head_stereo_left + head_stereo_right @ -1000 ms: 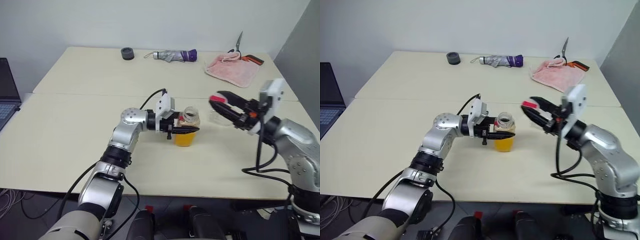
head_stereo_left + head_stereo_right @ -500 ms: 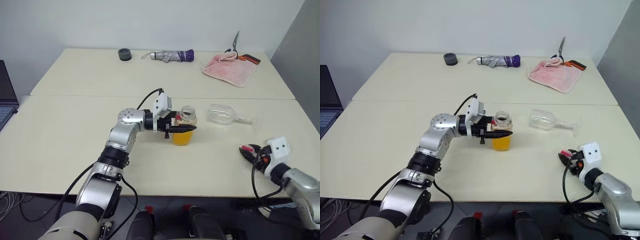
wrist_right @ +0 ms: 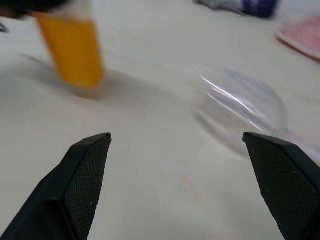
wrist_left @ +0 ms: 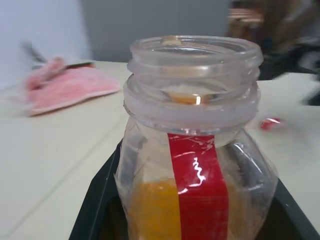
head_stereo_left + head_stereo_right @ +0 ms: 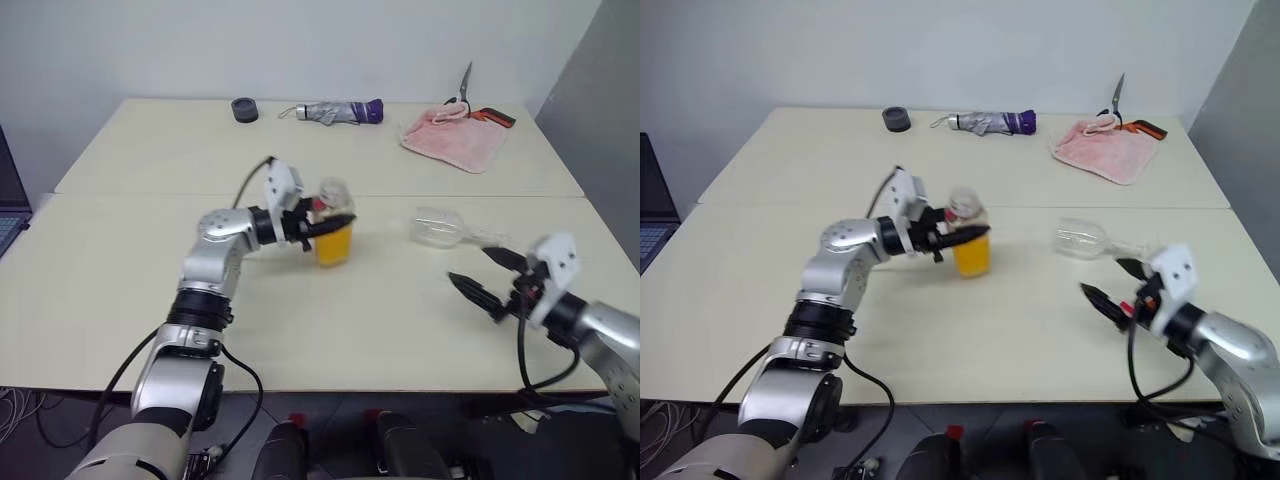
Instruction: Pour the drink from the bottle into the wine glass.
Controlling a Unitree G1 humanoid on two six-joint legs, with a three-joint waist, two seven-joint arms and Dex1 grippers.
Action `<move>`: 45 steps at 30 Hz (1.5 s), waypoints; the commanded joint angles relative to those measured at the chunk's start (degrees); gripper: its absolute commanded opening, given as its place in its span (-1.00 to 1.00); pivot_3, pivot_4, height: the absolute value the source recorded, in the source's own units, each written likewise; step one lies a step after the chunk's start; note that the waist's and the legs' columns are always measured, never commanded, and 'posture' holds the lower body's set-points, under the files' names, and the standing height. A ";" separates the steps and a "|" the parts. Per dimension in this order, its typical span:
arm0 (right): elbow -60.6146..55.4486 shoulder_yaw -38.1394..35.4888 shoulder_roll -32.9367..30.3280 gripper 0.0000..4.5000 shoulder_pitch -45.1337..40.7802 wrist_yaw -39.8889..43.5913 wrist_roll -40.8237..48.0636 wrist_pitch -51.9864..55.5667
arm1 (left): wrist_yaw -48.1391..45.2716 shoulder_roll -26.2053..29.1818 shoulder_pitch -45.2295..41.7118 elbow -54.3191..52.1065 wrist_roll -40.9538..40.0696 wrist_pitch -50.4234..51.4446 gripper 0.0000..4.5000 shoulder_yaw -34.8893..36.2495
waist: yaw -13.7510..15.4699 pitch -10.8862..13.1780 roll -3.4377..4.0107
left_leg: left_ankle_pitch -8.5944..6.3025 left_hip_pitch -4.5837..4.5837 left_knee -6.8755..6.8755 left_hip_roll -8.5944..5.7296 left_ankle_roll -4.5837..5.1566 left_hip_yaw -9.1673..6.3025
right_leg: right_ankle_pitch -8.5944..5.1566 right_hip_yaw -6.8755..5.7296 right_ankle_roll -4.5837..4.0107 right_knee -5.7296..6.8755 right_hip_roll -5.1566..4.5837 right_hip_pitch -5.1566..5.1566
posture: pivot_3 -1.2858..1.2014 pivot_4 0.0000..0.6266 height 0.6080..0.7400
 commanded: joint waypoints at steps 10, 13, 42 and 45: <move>16.31 25.02 16.21 1.00 -30.39 0.35 -10.14 -0.13 | 26.95 6.73 0.86 6.31 4.64 -4.18 -0.22 10.68 | 0.49 0.01 -0.03 | 0.00 -0.23 0.02 -0.06 -0.01 -0.09 | 0.02 -0.17 -0.03 -0.01 -0.32 -0.18 | 0.03 -0.52 1.00; 21.26 27.19 19.61 1.00 -33.53 0.71 -12.75 -1.22 | 30.87 7.76 1.41 7.56 5.26 -4.74 -0.22 11.86 | 0.91 0.00 -0.03 | 0.00 -0.27 0.01 -0.02 -0.01 -0.12 | 0.03 -0.23 -0.04 -0.01 -0.42 -0.22 | 0.03 -0.52 1.00; 18.88 26.34 21.75 1.00 -30.03 0.75 -19.66 -4.08 | 36.43 3.85 8.64 3.11 3.65 -5.87 0.99 13.19 | 1.01 -0.04 -0.11 | 0.01 -0.27 0.03 -0.03 -0.01 -0.15 | 0.03 -0.29 -0.05 0.05 -0.53 -0.21 | 0.03 -0.52 1.00; 15.34 25.39 19.55 1.00 -26.26 1.25 -19.89 -5.74 | 38.22 3.35 12.26 -0.73 3.94 -5.81 0.99 13.64 | 1.00 -0.05 -0.12 | 0.00 -0.27 0.02 -0.01 -0.01 -0.15 | 0.03 -0.27 -0.05 0.04 -0.54 -0.22 | 0.03 -0.52 1.00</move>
